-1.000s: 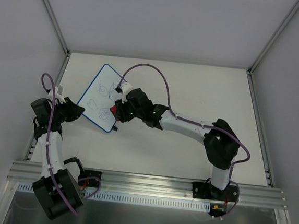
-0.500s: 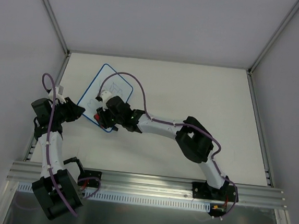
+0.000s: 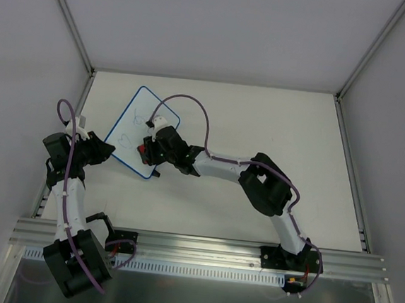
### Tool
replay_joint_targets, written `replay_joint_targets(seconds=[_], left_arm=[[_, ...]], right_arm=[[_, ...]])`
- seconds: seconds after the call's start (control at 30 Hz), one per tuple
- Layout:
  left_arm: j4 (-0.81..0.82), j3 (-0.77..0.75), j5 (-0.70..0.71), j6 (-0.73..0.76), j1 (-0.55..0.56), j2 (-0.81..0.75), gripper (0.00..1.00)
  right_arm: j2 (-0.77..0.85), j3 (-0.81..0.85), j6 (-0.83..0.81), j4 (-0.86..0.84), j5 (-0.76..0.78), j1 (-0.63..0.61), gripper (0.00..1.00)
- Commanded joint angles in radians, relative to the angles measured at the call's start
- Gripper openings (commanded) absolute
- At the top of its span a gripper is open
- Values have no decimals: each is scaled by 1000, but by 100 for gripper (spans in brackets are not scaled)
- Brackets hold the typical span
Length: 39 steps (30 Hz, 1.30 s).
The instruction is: Erase the whiteboard
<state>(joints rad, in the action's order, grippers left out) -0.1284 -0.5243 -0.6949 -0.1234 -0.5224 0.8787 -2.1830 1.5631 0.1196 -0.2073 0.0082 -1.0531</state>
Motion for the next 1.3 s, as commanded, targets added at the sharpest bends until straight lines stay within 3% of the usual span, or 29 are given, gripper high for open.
replay_joint_targets(seconds=[0.0, 0.57, 0.97, 1.27], left_arm=[[-91, 23, -5, 42, 30, -7, 0], [-94, 18, -2, 45, 58, -9, 0], [-96, 17, 12, 48, 85, -10, 0], [-96, 14, 26, 50, 101, -10, 0]], right_arm=[[-54, -37, 25, 17, 125, 22, 0], [-72, -2, 157, 100, 210, 61, 0], [-116, 281, -87, 200, 3, -11, 0], [-136, 275, -109, 174, -57, -119, 0]])
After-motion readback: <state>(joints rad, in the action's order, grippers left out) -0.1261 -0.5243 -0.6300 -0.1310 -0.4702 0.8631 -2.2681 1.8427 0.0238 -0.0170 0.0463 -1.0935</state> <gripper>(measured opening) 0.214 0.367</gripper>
